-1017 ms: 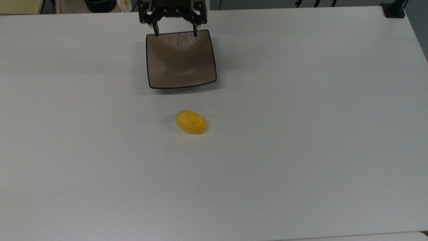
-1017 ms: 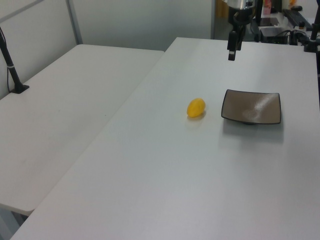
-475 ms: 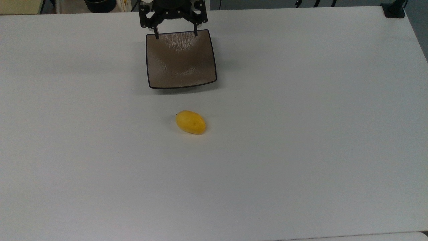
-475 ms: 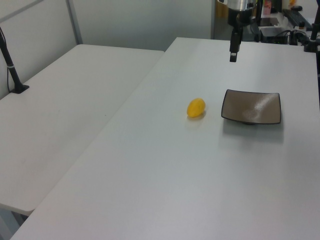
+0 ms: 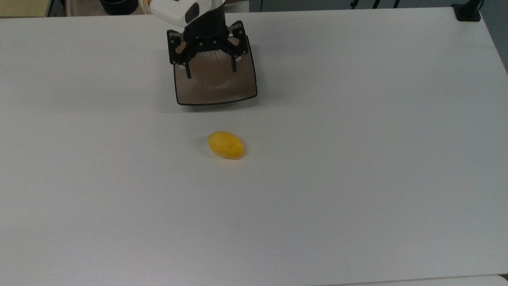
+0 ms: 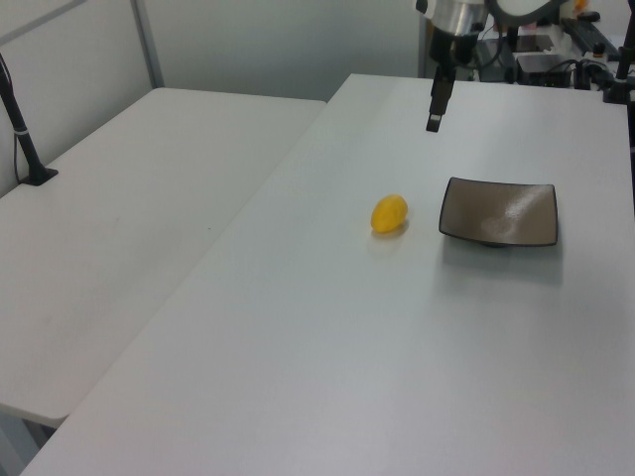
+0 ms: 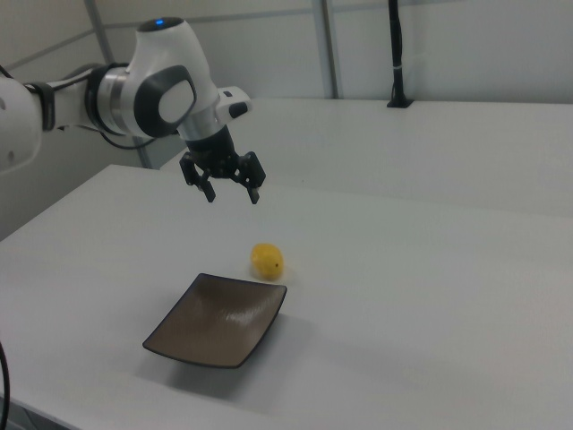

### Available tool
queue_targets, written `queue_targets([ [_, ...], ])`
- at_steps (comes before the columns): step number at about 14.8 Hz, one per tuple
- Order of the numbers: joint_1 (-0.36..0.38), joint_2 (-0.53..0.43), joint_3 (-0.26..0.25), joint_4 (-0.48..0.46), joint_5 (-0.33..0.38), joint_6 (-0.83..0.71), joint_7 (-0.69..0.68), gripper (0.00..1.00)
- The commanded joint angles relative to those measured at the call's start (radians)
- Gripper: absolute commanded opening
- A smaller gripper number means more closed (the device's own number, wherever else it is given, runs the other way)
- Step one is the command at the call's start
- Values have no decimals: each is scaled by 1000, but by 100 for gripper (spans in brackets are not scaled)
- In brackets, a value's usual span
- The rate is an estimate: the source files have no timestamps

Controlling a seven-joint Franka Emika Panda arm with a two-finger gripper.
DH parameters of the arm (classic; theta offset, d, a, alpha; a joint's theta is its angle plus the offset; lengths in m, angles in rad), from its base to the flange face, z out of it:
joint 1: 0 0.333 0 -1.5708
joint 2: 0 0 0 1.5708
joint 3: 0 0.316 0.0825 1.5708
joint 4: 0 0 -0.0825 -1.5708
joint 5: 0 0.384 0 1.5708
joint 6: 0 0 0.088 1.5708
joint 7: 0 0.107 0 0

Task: Put potatoes on a ceramic plate
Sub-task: 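Move the open gripper from above the plate down toward the yellow potato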

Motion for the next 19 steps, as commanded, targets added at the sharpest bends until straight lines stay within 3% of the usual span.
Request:
queue_targets([
  [1,11,77,14,-3,-16,93,-140,100],
  [6,8,172,23,36,-99,99,-257,100],
  [9,-9,247,50,84,-173,99,-257,100],
  [19,-20,404,110,152,-303,142,-250,100],
])
